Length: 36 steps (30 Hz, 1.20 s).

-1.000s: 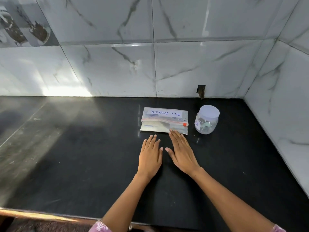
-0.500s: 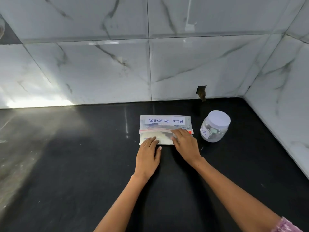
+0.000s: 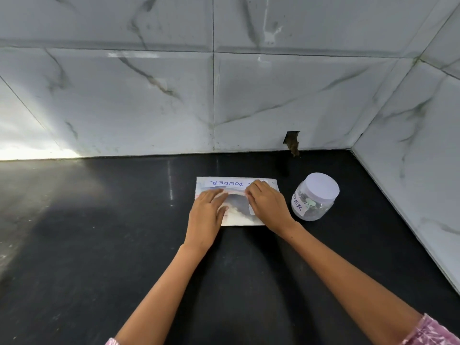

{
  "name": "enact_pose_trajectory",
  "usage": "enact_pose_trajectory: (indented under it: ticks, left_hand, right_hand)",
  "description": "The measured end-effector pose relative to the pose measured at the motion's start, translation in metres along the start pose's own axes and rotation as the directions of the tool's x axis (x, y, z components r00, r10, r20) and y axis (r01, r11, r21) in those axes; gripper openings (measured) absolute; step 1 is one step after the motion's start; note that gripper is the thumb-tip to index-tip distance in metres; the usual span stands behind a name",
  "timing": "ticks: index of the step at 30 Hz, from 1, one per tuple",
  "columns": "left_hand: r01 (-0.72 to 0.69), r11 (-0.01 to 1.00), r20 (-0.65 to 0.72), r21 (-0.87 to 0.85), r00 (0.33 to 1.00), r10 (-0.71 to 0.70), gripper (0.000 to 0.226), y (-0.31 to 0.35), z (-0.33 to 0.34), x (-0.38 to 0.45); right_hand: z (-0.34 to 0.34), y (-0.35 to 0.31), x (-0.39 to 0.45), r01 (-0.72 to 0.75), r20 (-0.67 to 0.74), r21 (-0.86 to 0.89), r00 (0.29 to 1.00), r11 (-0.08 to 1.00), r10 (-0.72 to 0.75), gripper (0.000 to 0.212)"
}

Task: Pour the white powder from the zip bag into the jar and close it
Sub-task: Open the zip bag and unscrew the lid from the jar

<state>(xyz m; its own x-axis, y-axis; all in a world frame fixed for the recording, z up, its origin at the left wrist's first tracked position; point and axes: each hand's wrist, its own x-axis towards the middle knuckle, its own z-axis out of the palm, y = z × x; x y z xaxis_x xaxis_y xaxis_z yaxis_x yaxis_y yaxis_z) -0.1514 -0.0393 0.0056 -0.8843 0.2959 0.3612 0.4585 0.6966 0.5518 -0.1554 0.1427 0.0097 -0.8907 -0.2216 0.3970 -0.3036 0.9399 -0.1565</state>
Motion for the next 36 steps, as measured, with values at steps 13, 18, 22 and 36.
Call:
enact_pose_trajectory:
  ticks: [13,18,22,36]
  left_hand:
    - [-0.172,0.974,-0.076,-0.148,0.984,0.163,0.013,0.024,-0.078,0.058]
    - [-0.089,0.955,0.069,-0.283,0.991,0.113,0.01,0.041,-0.113,0.081]
    - [-0.027,0.924,0.126,-0.382,0.989,0.081,0.012,0.05,-0.134,0.086]
    - [0.19,0.744,0.293,-0.641,0.956,0.008,0.013,0.055,-0.149,0.074]
  right_hand:
    - [-0.085,-0.021,0.027,0.203,-0.145,0.007,0.969,0.979,-0.199,0.021]
    - [-0.111,-0.034,0.04,0.24,-0.229,0.019,0.946,0.971,-0.229,0.017]
    - [-0.127,-0.04,0.043,0.248,-0.241,0.028,0.942,0.968,-0.234,0.017]
    - [-0.143,-0.064,0.029,0.241,-0.316,0.043,0.924,0.97,-0.215,0.007]
